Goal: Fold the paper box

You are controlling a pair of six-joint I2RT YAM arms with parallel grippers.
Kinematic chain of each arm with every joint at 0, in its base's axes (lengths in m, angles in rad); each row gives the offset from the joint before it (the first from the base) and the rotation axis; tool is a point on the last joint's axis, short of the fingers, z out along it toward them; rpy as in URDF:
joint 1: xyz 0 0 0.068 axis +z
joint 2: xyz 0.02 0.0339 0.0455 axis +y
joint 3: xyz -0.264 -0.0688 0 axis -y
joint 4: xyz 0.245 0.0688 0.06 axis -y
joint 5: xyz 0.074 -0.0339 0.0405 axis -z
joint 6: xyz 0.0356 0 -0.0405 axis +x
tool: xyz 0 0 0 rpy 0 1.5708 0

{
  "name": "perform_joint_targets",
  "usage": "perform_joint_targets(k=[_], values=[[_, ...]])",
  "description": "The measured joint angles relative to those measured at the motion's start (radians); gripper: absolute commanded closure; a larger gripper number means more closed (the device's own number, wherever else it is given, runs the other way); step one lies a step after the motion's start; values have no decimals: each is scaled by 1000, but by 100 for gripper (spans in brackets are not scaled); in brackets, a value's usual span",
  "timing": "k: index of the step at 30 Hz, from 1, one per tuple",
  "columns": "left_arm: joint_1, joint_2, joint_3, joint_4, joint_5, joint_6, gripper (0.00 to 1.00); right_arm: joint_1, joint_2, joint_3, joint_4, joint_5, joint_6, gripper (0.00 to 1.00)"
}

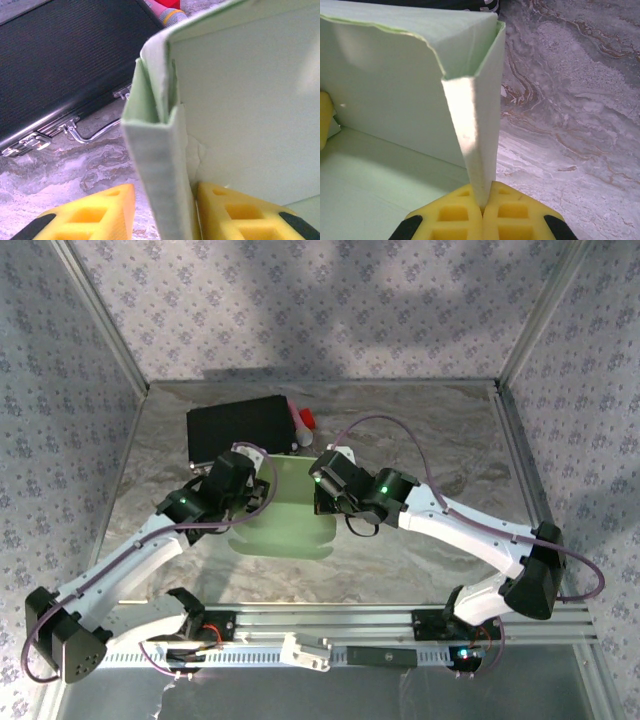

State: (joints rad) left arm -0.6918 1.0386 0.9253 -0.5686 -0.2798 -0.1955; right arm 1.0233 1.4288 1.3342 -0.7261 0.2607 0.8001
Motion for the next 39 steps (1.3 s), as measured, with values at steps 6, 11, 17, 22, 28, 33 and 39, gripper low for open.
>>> perform_joint_targets(k=[6,11,17,22,28,33,39], values=[[0,-24,0,-14,34,-4,39,-1,0,0,0,0,0,100],[3,-50,2,-23,78,-12,36,-1,0,0,2,-3,0,100],[29,-53,35,-50,116,-14,41,-1,0,0,2,-8,0,100],[31,-49,58,-52,151,-12,36,-1,0,0,2,-8,0,100],[47,-72,62,-74,233,-6,35,-11,0,0,2,-15,0,100],[85,-73,89,-142,273,14,44,-14,0,0,5,-15,0,100],[90,-48,93,-187,264,31,56,-14,0,0,5,-15,0,100]])
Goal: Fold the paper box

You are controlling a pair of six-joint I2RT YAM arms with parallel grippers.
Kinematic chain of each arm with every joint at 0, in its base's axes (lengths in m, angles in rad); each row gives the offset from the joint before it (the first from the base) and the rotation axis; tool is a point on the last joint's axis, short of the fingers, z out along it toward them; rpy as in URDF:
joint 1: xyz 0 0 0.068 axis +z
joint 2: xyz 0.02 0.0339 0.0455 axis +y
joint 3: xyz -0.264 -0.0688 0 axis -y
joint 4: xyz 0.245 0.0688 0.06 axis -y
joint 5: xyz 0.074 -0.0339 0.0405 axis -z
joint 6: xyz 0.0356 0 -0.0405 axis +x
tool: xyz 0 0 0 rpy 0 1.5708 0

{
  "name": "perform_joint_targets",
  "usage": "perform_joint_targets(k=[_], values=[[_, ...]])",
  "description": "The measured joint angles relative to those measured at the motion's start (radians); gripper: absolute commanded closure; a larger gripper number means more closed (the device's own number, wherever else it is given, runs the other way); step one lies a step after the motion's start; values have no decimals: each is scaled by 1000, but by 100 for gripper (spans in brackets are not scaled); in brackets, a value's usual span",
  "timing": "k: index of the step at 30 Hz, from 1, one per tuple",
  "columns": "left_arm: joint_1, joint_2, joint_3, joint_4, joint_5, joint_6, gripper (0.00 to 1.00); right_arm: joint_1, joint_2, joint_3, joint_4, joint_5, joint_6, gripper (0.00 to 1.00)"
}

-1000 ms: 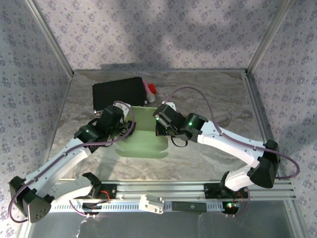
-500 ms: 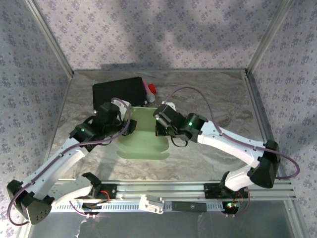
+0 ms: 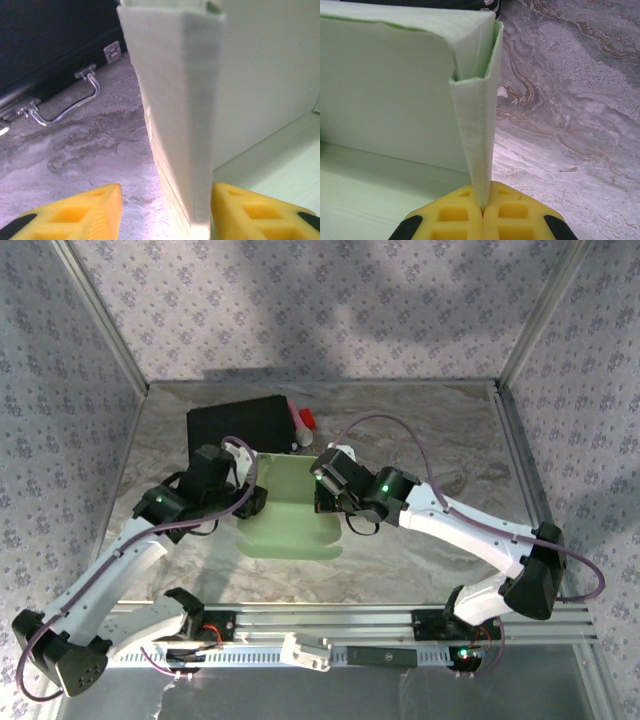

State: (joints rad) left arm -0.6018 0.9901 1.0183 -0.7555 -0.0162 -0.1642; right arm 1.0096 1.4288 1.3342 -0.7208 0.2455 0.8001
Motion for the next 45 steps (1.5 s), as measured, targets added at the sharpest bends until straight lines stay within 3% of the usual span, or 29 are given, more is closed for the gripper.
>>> perform_joint_targets(k=[5,11,14,18,23,30,35,37,41,45], values=[[-1,40,0,7,-20,2,65,0,0,0,0,0,0,100],[-55,74,0,58,-108,-2,68,1,3,0,0,0,0,100],[-84,101,0,88,-163,-14,78,4,10,0,2,1,0,100],[-98,128,-3,128,-223,-44,100,3,19,0,-1,4,3,100],[-148,152,-3,144,-327,-73,100,3,21,0,-1,20,16,100],[-261,206,-5,156,-562,-136,100,3,21,0,-7,33,48,100],[-280,187,-44,198,-606,-155,100,2,21,-2,2,35,54,100],[-279,169,-69,227,-581,-146,92,-1,20,-10,5,34,54,100],[-251,148,-92,261,-461,-119,65,-13,12,-35,2,19,54,100],[-207,129,-92,265,-351,-116,54,-14,-8,-42,8,-2,57,100]])
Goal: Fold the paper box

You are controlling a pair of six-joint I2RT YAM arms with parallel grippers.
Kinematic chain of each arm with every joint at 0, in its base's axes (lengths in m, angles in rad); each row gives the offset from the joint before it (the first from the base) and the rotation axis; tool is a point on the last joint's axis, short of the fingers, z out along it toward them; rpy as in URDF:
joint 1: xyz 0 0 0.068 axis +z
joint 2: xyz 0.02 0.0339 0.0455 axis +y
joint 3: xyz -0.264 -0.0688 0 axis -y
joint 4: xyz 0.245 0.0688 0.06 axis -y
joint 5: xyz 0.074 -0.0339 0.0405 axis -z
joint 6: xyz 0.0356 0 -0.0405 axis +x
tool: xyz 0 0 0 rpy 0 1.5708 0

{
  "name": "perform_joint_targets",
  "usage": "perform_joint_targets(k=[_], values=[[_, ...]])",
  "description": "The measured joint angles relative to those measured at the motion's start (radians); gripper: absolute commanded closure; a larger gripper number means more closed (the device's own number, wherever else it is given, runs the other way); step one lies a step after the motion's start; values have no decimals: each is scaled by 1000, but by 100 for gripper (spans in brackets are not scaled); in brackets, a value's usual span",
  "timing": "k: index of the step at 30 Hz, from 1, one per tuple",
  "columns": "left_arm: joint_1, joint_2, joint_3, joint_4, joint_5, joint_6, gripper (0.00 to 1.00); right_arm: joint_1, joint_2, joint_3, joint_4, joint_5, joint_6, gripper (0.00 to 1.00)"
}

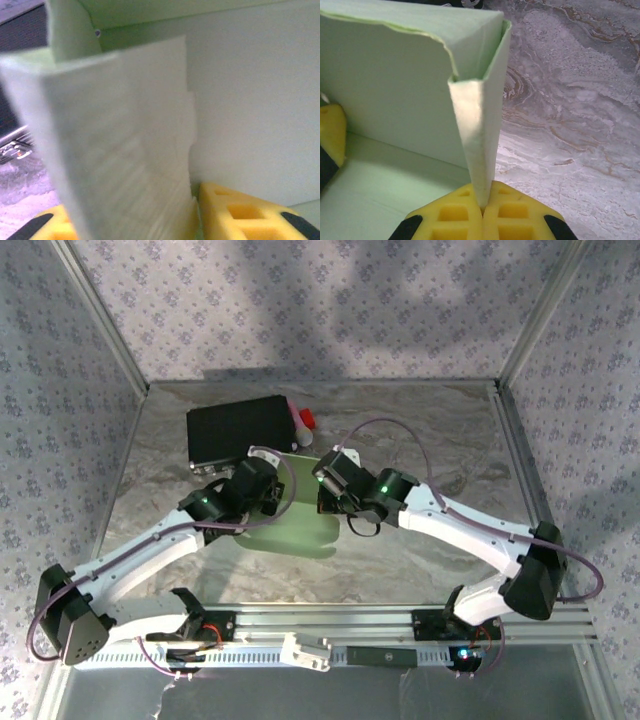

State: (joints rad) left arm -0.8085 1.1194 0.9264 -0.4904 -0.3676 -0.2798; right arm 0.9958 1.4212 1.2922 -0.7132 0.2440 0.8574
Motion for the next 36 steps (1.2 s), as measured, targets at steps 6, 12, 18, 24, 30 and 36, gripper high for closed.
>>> perform_joint_targets(k=[6,12,18,24,30,36], values=[[30,-96,2,-11,93,-6,42,-2,-16,-4,17,-19,0,100],[43,-123,37,-58,150,-6,38,-4,-17,-5,26,-24,0,100],[116,-179,53,-138,263,10,45,-10,-18,-5,26,-25,0,100],[321,-213,88,-222,491,49,56,-17,-21,-5,29,-36,0,100],[361,-179,92,-246,650,86,59,-20,-21,-5,29,-40,0,100],[392,-165,92,-249,708,119,72,-21,-21,-5,29,-43,-1,100]])
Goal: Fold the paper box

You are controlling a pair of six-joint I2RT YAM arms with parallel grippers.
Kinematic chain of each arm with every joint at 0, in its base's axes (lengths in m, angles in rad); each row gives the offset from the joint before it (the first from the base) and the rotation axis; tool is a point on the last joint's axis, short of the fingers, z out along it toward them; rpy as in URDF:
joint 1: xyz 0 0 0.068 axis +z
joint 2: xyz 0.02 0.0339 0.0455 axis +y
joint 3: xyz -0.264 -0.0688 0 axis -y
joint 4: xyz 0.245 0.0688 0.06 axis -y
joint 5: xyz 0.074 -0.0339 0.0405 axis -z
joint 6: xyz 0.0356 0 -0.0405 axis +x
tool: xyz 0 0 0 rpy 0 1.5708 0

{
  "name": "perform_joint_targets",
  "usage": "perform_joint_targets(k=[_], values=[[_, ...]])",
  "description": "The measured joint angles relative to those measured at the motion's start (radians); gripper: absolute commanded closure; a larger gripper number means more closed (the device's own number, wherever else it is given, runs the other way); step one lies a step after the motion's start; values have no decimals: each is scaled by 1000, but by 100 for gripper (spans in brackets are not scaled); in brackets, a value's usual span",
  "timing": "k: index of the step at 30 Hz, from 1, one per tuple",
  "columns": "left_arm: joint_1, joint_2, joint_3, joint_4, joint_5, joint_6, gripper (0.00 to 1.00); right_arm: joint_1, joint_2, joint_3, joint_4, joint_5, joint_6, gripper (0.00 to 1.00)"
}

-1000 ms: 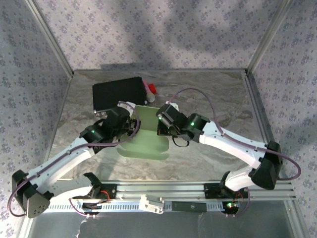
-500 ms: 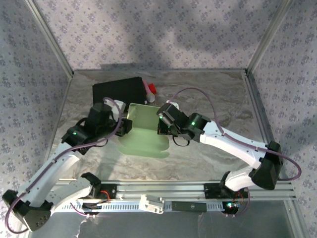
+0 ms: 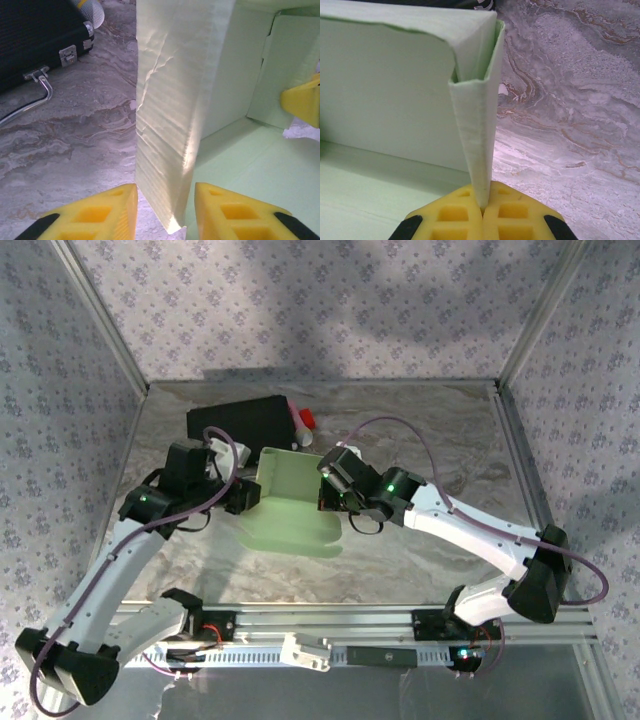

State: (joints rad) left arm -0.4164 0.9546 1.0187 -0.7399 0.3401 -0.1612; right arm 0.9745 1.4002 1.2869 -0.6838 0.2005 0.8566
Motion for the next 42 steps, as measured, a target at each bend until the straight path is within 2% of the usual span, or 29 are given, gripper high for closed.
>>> perform_joint_targets(k=[8,13,17,20,24,32,36,42], values=[[9,18,0,3,24,10,77,0,0,0,0,0,-1,100],[9,30,0,9,25,19,89,0,0,0,0,0,-4,100],[-6,30,-2,13,-19,23,100,0,0,0,0,0,-4,100],[-45,29,-6,21,-79,21,100,0,0,0,-3,2,-4,100],[-145,29,-10,30,-219,18,100,3,0,0,-18,11,-4,100],[-407,64,-21,45,-654,-63,100,16,2,0,-39,39,-3,100],[-492,124,-21,56,-838,-117,100,21,6,0,-38,51,-2,100],[-569,208,6,47,-1046,-195,100,24,11,0,-29,59,6,100]])
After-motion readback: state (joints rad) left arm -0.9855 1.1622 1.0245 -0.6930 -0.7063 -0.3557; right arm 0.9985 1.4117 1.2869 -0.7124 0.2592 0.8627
